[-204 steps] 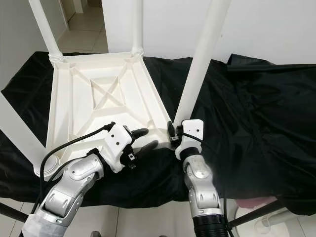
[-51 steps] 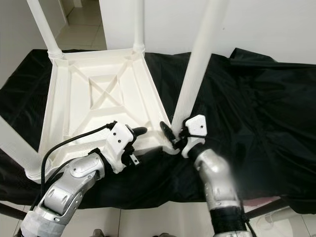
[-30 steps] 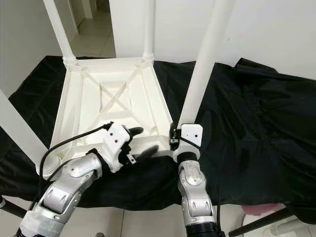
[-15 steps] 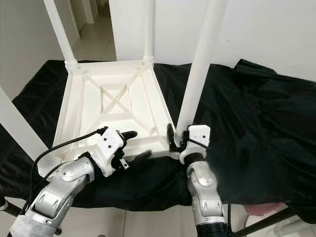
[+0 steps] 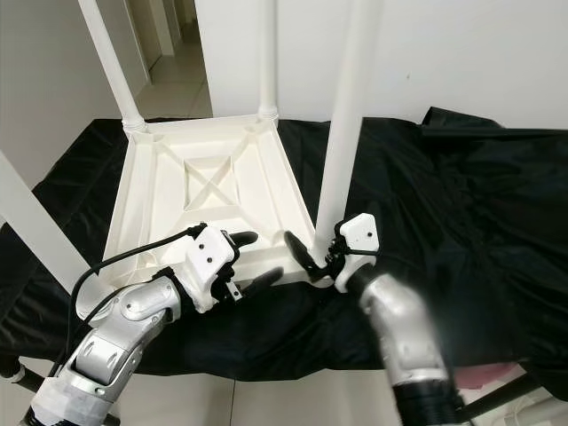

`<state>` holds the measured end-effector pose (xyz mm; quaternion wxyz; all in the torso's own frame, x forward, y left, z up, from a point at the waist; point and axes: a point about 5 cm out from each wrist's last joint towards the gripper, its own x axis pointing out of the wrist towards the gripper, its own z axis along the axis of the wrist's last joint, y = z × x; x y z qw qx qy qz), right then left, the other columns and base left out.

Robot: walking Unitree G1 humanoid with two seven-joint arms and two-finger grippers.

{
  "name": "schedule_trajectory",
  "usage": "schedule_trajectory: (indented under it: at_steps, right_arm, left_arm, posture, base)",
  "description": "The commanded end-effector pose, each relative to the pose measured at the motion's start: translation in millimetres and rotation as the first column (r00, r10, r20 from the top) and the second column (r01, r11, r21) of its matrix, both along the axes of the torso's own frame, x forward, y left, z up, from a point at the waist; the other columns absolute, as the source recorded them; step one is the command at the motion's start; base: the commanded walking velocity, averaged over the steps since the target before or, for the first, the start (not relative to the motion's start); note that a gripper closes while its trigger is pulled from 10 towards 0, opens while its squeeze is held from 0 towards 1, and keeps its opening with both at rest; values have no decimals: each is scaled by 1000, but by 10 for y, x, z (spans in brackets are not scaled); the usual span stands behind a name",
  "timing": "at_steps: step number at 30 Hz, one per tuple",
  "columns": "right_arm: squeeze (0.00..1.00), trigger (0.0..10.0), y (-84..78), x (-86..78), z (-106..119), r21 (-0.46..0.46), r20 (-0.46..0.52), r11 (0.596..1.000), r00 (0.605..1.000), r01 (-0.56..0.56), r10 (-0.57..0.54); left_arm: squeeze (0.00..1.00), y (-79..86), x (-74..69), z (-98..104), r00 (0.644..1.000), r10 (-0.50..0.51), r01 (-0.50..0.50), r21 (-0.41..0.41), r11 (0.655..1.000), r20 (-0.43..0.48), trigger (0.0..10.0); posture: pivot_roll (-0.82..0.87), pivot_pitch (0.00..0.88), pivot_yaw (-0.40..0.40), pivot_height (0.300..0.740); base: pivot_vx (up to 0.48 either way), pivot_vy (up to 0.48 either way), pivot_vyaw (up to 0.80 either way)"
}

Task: Building children table

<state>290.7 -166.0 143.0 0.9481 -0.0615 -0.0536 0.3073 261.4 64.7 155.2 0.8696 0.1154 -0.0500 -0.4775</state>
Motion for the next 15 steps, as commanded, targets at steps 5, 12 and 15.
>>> schedule_trajectory:
  at_steps: [5,12,15]
  right_arm:
    - [0,0,-4,-19,-82,-29,-27,998,998,-62,62]
    - [0,0,-60,-45,-112,-28,-39,997,997,-70,69]
    - [0,10000,-55,-51,-110,5,-45,1000,999,-15,16]
  left_arm:
    - [0,12,24,-14,1000,29,-29,7,1000,-3,10000]
    - [0,6,30,-18,1000,27,-27,8,1000,-4,10000]
    - [0,0,34,-18,1000,25,-25,11,1000,-3,10000]
  posture:
    - [-12,0,22,740]
    - [-22,0,26,740]
    - [-24,0,18,740]
  base:
    - [0,0,0]
    - [0,0,0]
    - [0,0,0]
